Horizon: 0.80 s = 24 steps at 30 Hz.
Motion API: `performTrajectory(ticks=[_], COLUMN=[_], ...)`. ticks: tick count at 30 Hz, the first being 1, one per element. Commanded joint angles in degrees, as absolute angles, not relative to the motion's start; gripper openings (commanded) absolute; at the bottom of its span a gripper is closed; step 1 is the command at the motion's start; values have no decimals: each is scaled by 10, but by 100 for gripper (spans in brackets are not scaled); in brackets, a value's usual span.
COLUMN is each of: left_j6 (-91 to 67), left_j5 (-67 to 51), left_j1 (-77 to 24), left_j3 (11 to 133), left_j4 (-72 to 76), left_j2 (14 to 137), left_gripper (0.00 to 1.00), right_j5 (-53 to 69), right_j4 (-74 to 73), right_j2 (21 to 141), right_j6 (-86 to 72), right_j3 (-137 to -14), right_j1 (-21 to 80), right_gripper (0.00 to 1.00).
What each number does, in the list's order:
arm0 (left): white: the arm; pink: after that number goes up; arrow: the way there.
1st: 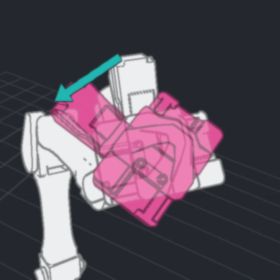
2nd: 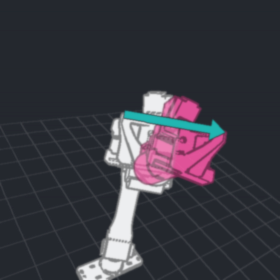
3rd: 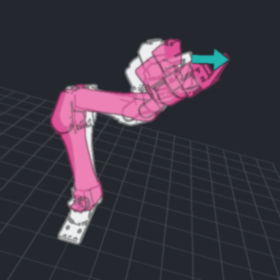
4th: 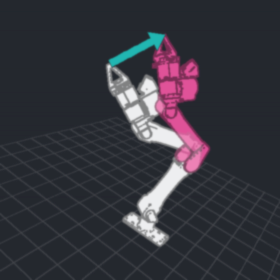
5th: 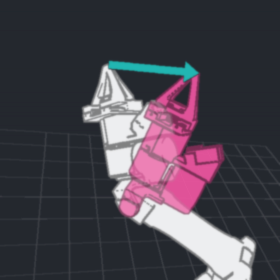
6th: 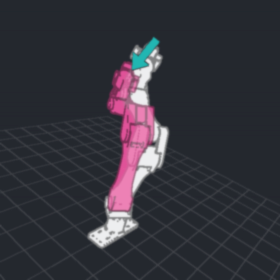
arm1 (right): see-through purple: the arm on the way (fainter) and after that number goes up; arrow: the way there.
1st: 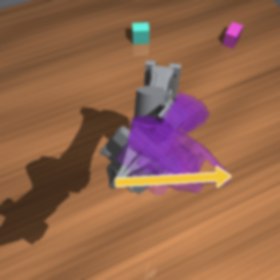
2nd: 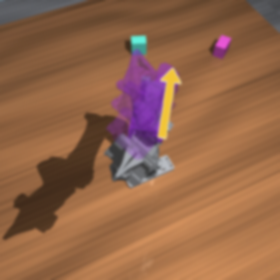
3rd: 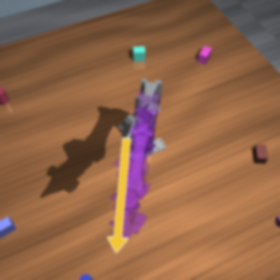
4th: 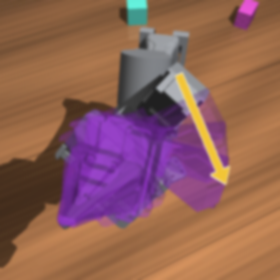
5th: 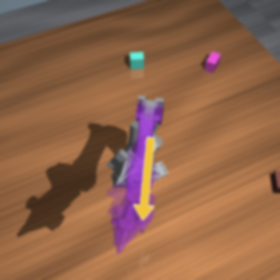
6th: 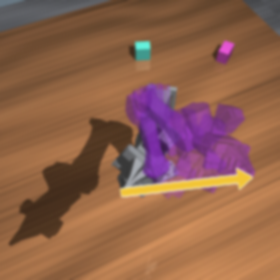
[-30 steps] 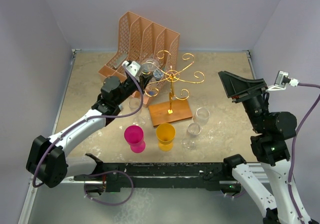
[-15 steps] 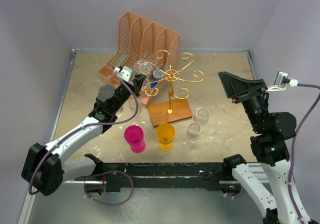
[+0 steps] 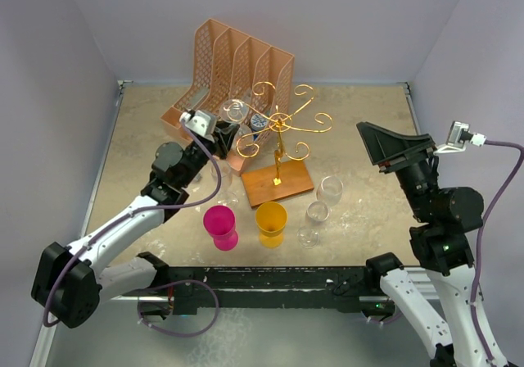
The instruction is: Place the wine glass upside down on the wine glass rack
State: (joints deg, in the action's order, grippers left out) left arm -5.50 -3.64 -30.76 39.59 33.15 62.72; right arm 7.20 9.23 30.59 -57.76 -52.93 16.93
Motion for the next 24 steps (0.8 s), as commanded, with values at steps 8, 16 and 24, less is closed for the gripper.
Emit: performTrajectory(ticks=[8,16,24], left_j6=[-82,-125,-230], left_j5=[-37,30,166], left_j1=[-304,-304,-304], left_j3=[405,412,527], left_j4=[294,179,-170], left_j2=[569,501,456], left_gripper=[31,39,43], right_j5=[63,-1,-51], right_j4=[66,-25,-116], right_j2=[303,304,333], right_j6=[-568,-528,-470], right_j3=[-538,-553,-553], right_j1=[171,171,171], right_gripper=[61,61,63])
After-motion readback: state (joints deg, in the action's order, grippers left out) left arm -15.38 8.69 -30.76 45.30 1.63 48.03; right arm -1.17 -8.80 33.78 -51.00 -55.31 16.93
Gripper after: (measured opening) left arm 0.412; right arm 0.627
